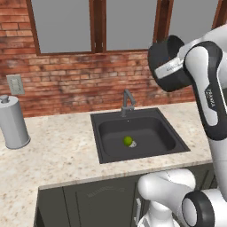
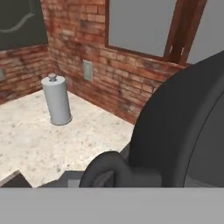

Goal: Dump the lime from the pot into the sink. Then turn on the water and wash the lime. Then turn off the water and put the lime back in the pot.

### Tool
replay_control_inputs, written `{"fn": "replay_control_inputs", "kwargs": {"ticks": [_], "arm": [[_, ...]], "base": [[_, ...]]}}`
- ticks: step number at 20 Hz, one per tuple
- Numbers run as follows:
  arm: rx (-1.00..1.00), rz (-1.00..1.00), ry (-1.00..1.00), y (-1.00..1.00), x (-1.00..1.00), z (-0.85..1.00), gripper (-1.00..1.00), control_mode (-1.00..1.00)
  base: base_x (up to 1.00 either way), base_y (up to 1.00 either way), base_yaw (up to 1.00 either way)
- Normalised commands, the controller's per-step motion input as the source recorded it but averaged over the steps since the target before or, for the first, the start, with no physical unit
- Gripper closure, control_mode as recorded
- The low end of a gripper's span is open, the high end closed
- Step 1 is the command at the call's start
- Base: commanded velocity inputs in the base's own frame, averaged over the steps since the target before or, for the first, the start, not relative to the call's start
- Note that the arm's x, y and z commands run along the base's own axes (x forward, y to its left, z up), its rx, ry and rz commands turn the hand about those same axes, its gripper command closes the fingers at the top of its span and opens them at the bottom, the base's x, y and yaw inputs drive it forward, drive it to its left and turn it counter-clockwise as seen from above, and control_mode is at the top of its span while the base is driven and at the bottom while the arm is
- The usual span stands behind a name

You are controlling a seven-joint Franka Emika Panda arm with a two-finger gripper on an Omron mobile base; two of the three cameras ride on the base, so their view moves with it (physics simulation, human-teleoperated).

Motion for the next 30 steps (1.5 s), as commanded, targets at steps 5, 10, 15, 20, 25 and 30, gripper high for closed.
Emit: {"fn": "replay_control_inputs", "kwargs": {"ticks": [5,10,15,20,25,30], "arm": [[-0.08,-0.33,0.15,-1.0,-0.03,-0.1,1.0,-1.0],[0.0,-0.22,0.31,-1.0,0.0,-0.36,1.0,-1.0],[0.0,-0.13,0.36,-0.91,0.01,-0.63,1.0,-1.0],[0.0,-0.07,0.26,-0.74,0.12,-0.63,1.0,-1.0],[0.0,-0.01,0.17,-0.59,0.29,-0.62,1.0,-1.0],[0.0,0.0,0.1,-0.39,0.33,-0.6,1.0,-1.0]], "base": [[0.0,0.0,0.0],[0.0,0.0,0.0],[0.0,0.0,0.0],[0.0,0.0,0.0],[0.0,0.0,0.0],[0.0,0.0,0.0]]}}
